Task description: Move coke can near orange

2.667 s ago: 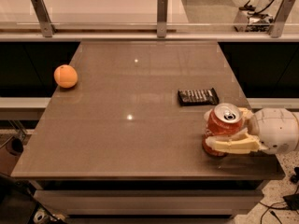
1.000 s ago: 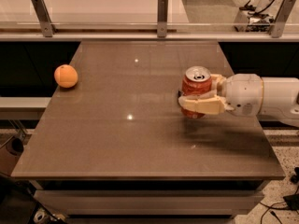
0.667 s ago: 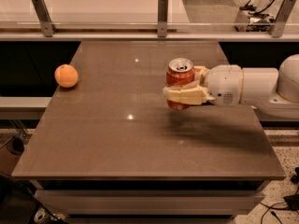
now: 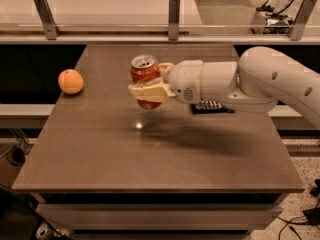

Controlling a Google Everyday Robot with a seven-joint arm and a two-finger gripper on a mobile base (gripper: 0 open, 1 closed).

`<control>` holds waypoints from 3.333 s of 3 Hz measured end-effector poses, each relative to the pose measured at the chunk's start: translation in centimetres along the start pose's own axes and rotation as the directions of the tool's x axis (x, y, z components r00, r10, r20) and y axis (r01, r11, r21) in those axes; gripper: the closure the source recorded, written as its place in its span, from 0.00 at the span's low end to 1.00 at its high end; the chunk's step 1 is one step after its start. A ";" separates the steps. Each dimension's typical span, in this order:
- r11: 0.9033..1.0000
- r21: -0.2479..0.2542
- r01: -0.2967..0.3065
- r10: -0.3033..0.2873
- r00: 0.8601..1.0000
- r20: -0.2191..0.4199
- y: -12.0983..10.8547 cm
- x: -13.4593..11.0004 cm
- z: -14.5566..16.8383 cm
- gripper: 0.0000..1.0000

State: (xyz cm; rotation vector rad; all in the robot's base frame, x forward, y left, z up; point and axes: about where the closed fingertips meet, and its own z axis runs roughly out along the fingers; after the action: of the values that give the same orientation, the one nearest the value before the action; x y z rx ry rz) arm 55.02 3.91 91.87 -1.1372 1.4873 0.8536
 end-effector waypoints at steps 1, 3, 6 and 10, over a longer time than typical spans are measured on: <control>1.000 0.019 0.024 -0.025 0.998 0.049 0.1 -0.7 4.1 1.00; 0.994 0.024 0.111 -0.113 0.986 0.126 0.0 -1.5 7.8 1.00; 0.997 0.051 0.057 -0.054 0.997 -0.053 -3.1 0.9 10.2 1.00; 0.998 -0.058 0.013 -0.013 1.000 0.007 -5.3 1.9 17.0 1.00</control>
Offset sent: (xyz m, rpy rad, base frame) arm 0.0446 0.1042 -0.0047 0.1511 -0.2374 0.0195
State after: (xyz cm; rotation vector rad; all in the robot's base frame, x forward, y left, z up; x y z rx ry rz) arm 65.18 17.69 86.58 -1.1846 1.4567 0.8960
